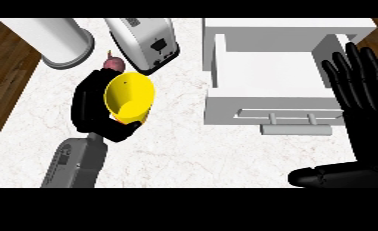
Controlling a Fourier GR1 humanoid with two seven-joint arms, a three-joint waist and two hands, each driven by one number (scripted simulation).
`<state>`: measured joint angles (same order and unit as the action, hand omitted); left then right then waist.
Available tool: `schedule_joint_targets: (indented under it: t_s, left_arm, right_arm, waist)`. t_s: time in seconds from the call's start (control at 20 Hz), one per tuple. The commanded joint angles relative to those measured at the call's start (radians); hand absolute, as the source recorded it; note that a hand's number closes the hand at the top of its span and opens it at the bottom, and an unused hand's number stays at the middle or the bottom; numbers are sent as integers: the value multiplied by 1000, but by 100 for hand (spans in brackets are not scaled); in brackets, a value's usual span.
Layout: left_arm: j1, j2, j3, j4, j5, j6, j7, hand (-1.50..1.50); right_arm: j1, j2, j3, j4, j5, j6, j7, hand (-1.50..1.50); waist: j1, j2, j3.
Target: Pick up the cup, place it into the drawer and close the drawer
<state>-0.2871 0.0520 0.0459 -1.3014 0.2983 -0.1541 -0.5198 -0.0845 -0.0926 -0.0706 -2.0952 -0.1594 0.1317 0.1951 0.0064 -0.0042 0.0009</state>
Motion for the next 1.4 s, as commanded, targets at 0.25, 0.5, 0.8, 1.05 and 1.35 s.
schedule_joint_targets:
  t_s: [0.25,0.5,0.8,1.05,1.35]
  left_arm:
    - [-196,-24,-29,-151,-11,150,261,150]
    - [-410,-33,-18,-41,-66,263,327,150]
    - [-534,-51,-46,62,-101,318,321,150]
    - [-601,-52,-123,168,-75,368,325,150]
    - [-771,-52,-105,345,-94,410,348,150]
  right_arm:
    - [16,22,26,44,53,-3,-64,-150]
    - [-34,-16,-38,-20,-41,-9,47,-150]
    - [16,7,7,33,13,20,-51,-150]
    - [10,2,-14,50,-13,39,-83,-150]
    - [11,-21,-49,59,-42,56,-76,-150]
  waist:
    - [-9,3,-1]
    - [-18,5,-1]
    - [-15,5,-1]
    - [-19,6,-1]
    - [-25,8,0]
